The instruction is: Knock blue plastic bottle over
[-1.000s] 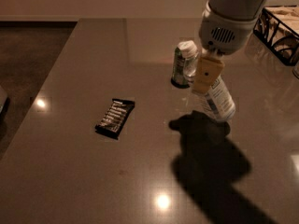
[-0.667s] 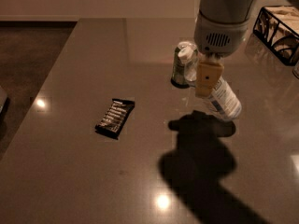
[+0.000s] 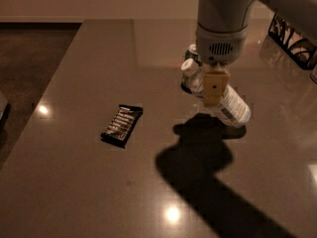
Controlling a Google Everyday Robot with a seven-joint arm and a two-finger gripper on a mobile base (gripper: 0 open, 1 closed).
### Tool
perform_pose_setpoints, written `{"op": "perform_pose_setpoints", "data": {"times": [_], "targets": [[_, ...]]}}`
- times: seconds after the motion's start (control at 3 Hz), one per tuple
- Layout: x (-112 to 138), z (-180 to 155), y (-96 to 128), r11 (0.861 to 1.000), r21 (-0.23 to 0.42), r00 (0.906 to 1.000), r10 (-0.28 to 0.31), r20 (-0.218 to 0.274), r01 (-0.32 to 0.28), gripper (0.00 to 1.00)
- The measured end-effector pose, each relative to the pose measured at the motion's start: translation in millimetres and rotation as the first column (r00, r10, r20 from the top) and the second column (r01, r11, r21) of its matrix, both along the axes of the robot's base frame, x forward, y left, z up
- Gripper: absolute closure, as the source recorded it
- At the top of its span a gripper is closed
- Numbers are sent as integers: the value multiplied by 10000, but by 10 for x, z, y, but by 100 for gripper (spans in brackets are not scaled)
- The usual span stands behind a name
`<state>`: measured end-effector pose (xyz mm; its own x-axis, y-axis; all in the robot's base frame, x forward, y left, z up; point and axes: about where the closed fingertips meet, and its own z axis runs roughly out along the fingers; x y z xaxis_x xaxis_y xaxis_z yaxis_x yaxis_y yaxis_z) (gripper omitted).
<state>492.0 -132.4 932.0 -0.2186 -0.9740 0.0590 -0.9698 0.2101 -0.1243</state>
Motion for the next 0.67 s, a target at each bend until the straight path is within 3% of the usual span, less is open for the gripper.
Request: {"op": "perform_pose_setpoints", "data": {"times": [0.67], "targets": [[164,-244,83,9952,-280,9940,916,-599,-934,60]]}}
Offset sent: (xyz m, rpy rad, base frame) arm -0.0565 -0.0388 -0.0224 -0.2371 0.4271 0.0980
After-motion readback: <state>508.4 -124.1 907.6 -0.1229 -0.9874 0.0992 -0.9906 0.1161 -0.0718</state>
